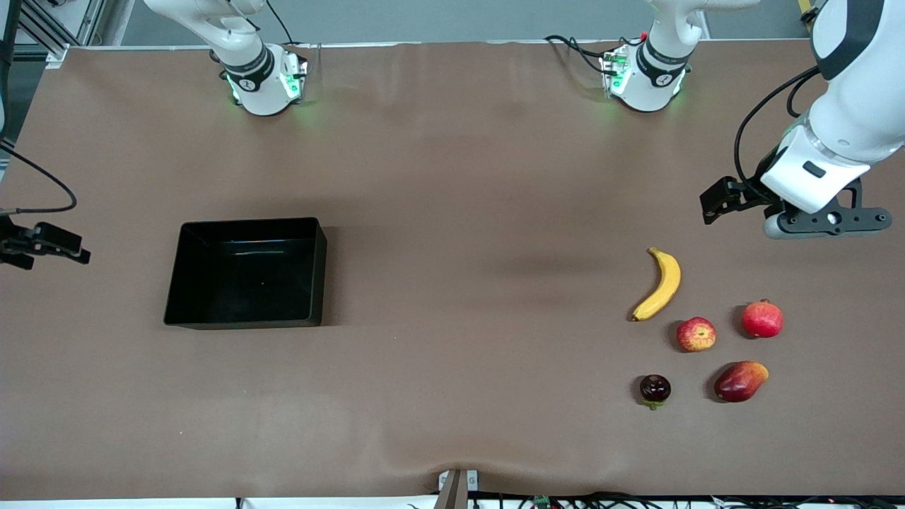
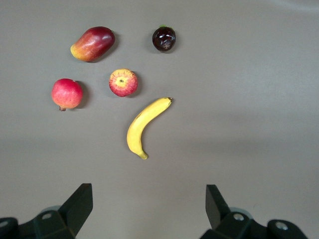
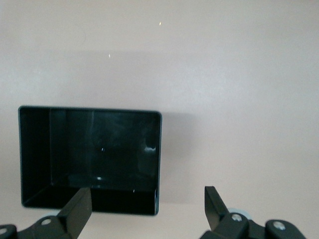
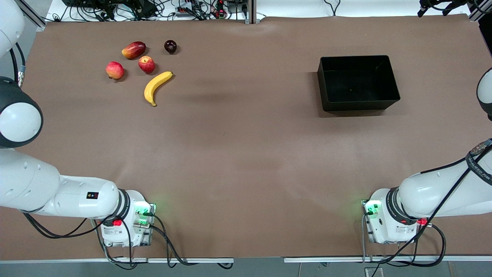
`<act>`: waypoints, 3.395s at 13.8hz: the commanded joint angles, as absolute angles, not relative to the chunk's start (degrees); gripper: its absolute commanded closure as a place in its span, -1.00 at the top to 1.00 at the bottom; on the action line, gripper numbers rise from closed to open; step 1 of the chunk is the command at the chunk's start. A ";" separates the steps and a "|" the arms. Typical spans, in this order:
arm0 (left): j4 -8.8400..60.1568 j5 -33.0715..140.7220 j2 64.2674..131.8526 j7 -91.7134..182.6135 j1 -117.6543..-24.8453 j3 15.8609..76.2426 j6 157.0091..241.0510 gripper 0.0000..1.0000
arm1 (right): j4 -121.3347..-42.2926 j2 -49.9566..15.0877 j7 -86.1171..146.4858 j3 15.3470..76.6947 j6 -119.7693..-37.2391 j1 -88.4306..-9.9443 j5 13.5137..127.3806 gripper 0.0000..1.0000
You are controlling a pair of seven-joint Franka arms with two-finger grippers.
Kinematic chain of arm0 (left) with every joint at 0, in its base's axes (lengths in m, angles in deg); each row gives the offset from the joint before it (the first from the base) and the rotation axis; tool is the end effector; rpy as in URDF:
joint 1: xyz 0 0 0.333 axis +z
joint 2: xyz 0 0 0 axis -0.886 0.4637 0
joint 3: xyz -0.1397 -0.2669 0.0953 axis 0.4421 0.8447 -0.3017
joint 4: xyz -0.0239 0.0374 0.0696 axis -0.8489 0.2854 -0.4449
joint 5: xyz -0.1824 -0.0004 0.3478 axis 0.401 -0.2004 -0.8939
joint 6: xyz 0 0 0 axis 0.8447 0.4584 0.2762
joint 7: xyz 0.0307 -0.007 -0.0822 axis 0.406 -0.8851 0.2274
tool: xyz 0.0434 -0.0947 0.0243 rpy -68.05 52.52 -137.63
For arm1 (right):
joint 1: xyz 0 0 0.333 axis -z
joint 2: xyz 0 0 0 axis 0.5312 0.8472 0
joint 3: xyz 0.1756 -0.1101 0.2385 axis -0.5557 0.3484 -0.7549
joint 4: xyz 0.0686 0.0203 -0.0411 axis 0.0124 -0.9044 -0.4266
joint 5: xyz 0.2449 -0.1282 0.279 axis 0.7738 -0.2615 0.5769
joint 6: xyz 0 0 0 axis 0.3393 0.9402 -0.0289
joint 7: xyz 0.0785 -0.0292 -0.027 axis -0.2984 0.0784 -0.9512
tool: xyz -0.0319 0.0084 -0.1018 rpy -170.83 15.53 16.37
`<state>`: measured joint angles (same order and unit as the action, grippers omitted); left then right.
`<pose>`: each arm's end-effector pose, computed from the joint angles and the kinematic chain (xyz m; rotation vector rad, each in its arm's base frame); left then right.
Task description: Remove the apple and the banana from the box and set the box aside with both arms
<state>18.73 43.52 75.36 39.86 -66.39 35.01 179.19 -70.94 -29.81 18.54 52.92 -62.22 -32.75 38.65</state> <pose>0.5691 -0.1088 0.5852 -3.1305 -0.0190 -0.0468 0.6126 -0.1069 0.5436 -3.0947 -0.1196 -0.0250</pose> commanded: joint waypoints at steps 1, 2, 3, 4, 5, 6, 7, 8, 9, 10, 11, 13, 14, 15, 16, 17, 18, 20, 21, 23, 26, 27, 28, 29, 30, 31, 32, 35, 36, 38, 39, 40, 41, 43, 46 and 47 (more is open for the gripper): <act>18.58 44.22 74.11 40.21 -66.07 35.02 177.32 1.00 | -66.92 -30.35 21.59 51.73 -56.94 -32.70 35.72 1.00; 18.50 44.22 74.11 40.21 -66.07 34.93 177.32 1.00 | -66.03 -30.79 21.77 51.30 -55.88 -32.70 35.19 1.00; 18.49 44.22 74.02 40.30 -66.07 34.93 177.32 1.00 | -65.76 -31.14 21.77 51.03 -55.52 -32.70 35.10 1.00; 18.49 44.22 74.02 40.30 -66.07 34.93 177.23 1.00 | -65.76 -31.75 21.77 50.94 -54.48 -32.70 35.01 1.00; 18.49 44.22 74.02 40.30 -66.07 34.93 177.23 1.00 | -65.76 -32.37 21.77 50.86 -53.16 -32.79 35.01 1.00; 18.49 44.22 74.02 40.30 -66.07 34.93 177.23 1.00 | -65.67 -32.63 21.86 50.85 -51.93 -32.71 34.92 1.00; 18.49 44.22 74.02 40.39 -65.98 34.93 177.23 1.00 | -65.24 -32.64 21.77 50.85 -51.05 -32.70 34.40 1.00; 18.49 44.22 74.02 40.39 -65.98 34.93 177.23 1.00 | -64.45 -32.64 21.77 50.68 -49.99 -32.70 33.17 1.00; 18.32 44.22 74.02 40.47 -65.89 34.93 177.23 1.00 | -64.36 -32.90 21.77 50.59 -49.29 -32.79 32.29 1.00; 17.80 44.22 74.11 40.56 -65.89 34.93 177.23 1.00 | -64.35 -33.07 21.68 50.59 -49.02 -32.79 31.93 1.00; 17.62 44.22 74.11 40.56 -65.89 34.93 177.23 1.00 | -64.27 -33.08 21.68 50.59 -48.58 -32.79 31.76 1.00; 17.44 44.22 74.11 40.39 -65.89 34.93 177.23 1.00 | -64.00 -33.43 21.68 50.59 -46.65 -32.79 31.40 1.00; 17.18 44.22 74.11 40.39 -65.89 34.93 177.23 1.00 | -64.00 -33.69 21.68 50.59 -46.38 -32.79 31.93 1.00; 17.18 44.22 74.11 40.30 -65.89 34.85 177.23 1.00 | -64.00 -33.78 21.59 50.59 -46.29 -33.05 32.02 1.00; 17.09 44.22 74.11 40.30 -65.89 34.85 177.23 1.00 | -64.00 -33.95 21.68 50.59 -46.29 -33.14 32.19 1.00; 17.09 44.22 74.11 40.30 -65.80 34.85 177.14 1.00 | -64.00 -33.87 21.77 50.59 -46.38 -33.14 32.28 1.00; 17.09 44.22 74.11 40.30 -65.37 34.85 177.14 1.00 | -64.00 -33.87 21.77 50.59 -46.64 -33.23 32.28 1.00; 17.00 44.13 74.11 40.39 -65.10 34.85 176.62 1.00 | -64.09 -33.87 21.77 50.59 -46.47 -33.58 32.63 1.00; 16.48 44.13 74.11 40.39 -65.10 34.85 176.27 1.00 | -64.18 -33.87 21.77 50.59 -45.77 -33.58 34.37 1.00; 16.39 44.22 74.11 40.30 -65.10 34.85 175.91 1.00 | -64.18 -33.78 22.12 50.77 -43.66 -33.41 37.11 1.00; 15.86 44.22 74.11 40.39 -65.01 34.85 175.56 1.00 | -64.18 -33.78 22.12 50.77 -44.01 -33.49 37.20 1.00; 15.60 44.13 74.20 40.39 -65.01 34.85 175.12 1.00 | -64.18 -33.69 22.21 50.77 -44.01 -33.41 37.47 1.00; 15.16 44.22 74.20 40.39 -65.01 34.85 174.86 1.00 | -64.18 -33.69 22.21 50.77 -44.01 -33.49 37.47 1.00; 14.81 44.22 74.28 40.39 -65.01 34.76 174.68 1.00 | -64.18 -33.69 22.21 50.77 -44.01 -33.50 37.38 1.00; 14.80 44.22 74.28 40.39 -65.01 34.84 174.68 1.00 | -64.09 -33.78 22.12 50.77 -44.01 -33.50 37.29 1.00; 14.80 44.22 74.28 40.39 -65.01 34.85 174.68 1.00 | -64.09 -33.78 22.12 50.77 -43.92 -33.50 37.21 1.00; 14.80 44.22 74.28 40.39 -65.01 34.85 174.51 1.00 | -64.09 -33.78 22.12 50.77 -43.74 -33.50 37.20 1.00; 14.80 44.22 74.28 40.30 -65.01 34.85 173.63 1.00 | -64.09 -33.95 22.21 50.77 -43.48 -33.50 37.29 1.00; 14.80 44.13 74.28 40.04 -64.93 34.76 173.54 1.00 | -64.09 -34.13 22.21 50.77 -43.39 -33.50 37.29 1.00; 14.72 43.87 74.02 40.12 -63.18 34.76 173.45 1.00 | -64.09 -34.74 22.12 50.77 -43.30 -33.50 37.29 1.00; 14.63 43.95 74.02 40.21 -61.86 34.84 173.19 1.00 | -64.09 -34.83 22.12 50.77 -43.30 -33.50 37.29 1.00; 14.63 44.04 73.93 40.21 -61.07 34.93 172.40 1.00 | -64.09 -34.83 22.12 50.68 -43.39 -33.50 37.29 1.00; 14.80 44.04 72.80 40.21 -61.06 34.85 171.44 1.00 | -64.09 -34.83 22.12 50.77 -43.39 -33.50 37.21 1.00; 15.33 44.04 71.56 39.95 -60.97 34.76 170.46 1.00 | -64.09 -34.75 22.12 50.68 -43.39 -33.58 36.86 1.00; 17.25 44.04 69.90 40.21 -60.18 34.93 170.63 1.00 | -64.09 -34.75 22.12 50.68 -43.30 -33.58 36.77 1.00; 17.61 44.04 69.37 40.39 -60.09 35.02 170.81 1.00 | -64.09 -34.75 22.12 50.68 -43.30 -33.58 36.77 1.00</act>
